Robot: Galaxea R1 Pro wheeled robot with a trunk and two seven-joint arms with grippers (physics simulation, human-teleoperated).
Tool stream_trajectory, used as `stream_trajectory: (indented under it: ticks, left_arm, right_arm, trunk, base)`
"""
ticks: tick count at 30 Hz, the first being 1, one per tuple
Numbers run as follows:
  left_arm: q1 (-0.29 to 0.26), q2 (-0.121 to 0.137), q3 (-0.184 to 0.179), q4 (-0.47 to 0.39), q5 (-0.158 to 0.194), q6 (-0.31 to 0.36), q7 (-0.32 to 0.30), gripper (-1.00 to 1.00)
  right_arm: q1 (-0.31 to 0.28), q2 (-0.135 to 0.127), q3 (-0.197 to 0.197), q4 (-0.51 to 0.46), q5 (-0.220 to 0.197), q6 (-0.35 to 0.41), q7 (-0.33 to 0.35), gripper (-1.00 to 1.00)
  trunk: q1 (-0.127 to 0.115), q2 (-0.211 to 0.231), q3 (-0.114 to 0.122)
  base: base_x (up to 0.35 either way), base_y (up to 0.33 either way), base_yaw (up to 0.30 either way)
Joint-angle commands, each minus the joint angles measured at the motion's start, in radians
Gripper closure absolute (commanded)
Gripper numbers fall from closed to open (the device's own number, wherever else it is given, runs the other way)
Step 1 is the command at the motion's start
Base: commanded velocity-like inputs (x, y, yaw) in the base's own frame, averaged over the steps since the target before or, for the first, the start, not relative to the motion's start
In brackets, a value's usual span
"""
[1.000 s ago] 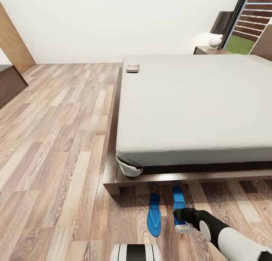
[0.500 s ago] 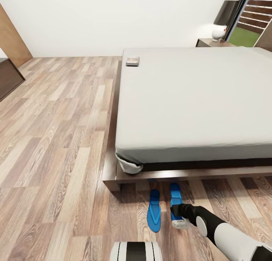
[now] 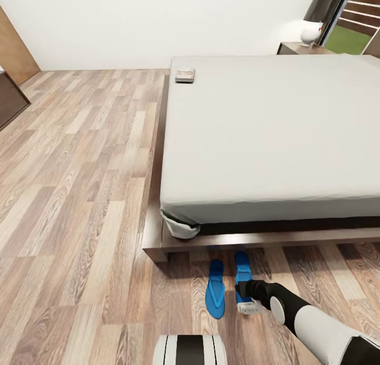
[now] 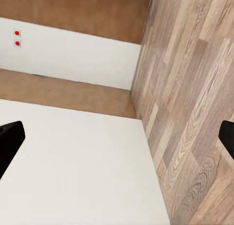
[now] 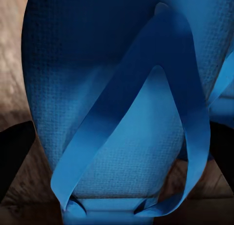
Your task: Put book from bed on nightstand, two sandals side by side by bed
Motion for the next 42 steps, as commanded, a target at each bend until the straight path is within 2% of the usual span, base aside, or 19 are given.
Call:
stream_trajectory:
  ticks: [1, 4, 11, 15, 18, 27, 32, 38, 42]
  left_arm:
    - [0.000, 0.000, -0.006, -0.001, 0.011, -0.005, 0.002, -1.00]
    - [0.000, 0.000, -0.006, -0.001, 0.011, -0.005, 0.002, -1.00]
    - [0.000, 0.000, -0.006, -0.001, 0.011, -0.005, 0.002, -1.00]
    - [0.000, 0.000, -0.007, -0.001, 0.011, -0.005, 0.002, -1.00]
    - [0.000, 0.000, -0.007, -0.001, 0.011, -0.005, 0.002, -1.00]
    - [0.000, 0.000, -0.008, -0.001, 0.011, -0.005, 0.002, -1.00]
    - [0.000, -0.001, -0.008, -0.001, 0.011, -0.005, 0.002, -1.00]
    - [0.000, -0.001, -0.008, -0.001, 0.011, -0.005, 0.003, -1.00]
    - [0.000, -0.001, -0.008, -0.001, 0.011, -0.005, 0.003, -1.00]
  right_arm:
    - [-0.003, -0.001, 0.004, 0.003, 0.002, -0.005, 0.004, 1.00]
    - [-0.007, -0.001, 0.004, 0.011, 0.002, -0.005, 0.003, 1.00]
    - [-0.010, 0.000, 0.005, 0.021, 0.001, -0.005, 0.001, 1.00]
    - [-0.011, 0.000, 0.005, 0.022, 0.001, -0.005, 0.000, 1.00]
    - [-0.012, 0.001, 0.005, 0.022, 0.001, -0.005, 0.000, 1.00]
    - [-0.021, 0.001, 0.005, 0.021, 0.000, -0.005, -0.001, 1.00]
    - [-0.031, 0.001, 0.005, 0.021, 0.000, -0.005, -0.001, 1.00]
    - [-0.037, 0.002, 0.005, 0.021, 0.000, -0.005, -0.002, 1.00]
    - [-0.039, 0.002, 0.005, 0.021, 0.000, -0.005, -0.002, 1.00]
  trunk:
    - [0.000, 0.000, -0.001]
    - [0.000, 0.000, -0.001]
    - [0.003, -0.002, -0.028]
    - [0.003, -0.002, -0.028]
    - [0.004, -0.003, -0.039]
    - [0.004, -0.003, -0.039]
    - [0.007, -0.004, -0.059]
    - [0.007, -0.004, -0.059]
    - [0.008, -0.005, -0.074]
  base:
    - [0.000, 0.000, 0.000]
    - [0.000, 0.000, 0.000]
    - [0.000, 0.000, 0.000]
    - [0.000, 0.000, 0.000]
    - [0.000, 0.000, 0.000]
    - [0.000, 0.000, 0.000]
    - [0.000, 0.000, 0.000]
    - [0.000, 0.000, 0.000]
    - [0.000, 0.000, 0.000]
